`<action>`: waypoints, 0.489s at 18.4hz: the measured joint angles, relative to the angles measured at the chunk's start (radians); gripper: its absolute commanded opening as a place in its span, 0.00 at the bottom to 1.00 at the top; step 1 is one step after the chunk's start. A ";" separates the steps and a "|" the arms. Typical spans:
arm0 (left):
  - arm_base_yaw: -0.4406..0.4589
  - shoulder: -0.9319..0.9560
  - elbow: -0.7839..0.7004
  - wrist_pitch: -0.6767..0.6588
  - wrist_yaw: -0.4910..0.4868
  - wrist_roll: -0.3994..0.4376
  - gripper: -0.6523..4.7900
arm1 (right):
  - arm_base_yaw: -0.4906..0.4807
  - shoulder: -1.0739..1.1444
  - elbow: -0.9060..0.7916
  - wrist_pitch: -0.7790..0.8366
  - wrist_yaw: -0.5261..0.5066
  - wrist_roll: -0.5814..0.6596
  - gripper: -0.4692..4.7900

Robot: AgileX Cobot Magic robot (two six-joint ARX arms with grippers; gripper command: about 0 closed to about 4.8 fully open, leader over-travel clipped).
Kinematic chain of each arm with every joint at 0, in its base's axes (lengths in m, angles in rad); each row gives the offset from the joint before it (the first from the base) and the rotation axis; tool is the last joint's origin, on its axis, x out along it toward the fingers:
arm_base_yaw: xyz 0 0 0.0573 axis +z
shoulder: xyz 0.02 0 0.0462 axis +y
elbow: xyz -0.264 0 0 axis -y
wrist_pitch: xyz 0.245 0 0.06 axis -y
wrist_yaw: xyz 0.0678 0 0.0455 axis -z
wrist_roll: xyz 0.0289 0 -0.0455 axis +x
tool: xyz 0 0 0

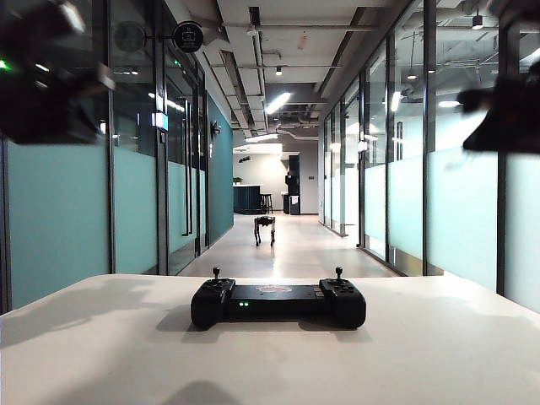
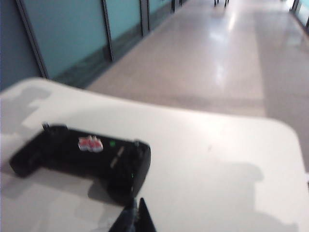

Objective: Push the left joystick on the remote control sitting on the white table backward to make the robot dog back up in a straight line until it returns close to you.

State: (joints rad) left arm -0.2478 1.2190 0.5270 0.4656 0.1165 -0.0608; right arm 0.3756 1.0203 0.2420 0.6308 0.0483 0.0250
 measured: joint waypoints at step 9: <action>-0.043 0.229 0.116 0.050 0.040 -0.001 0.11 | 0.024 0.392 0.112 0.115 -0.020 0.093 0.08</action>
State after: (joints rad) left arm -0.2905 1.4479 0.6430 0.5156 0.1570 -0.0616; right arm 0.3992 1.4120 0.3538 0.7460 0.0284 0.1181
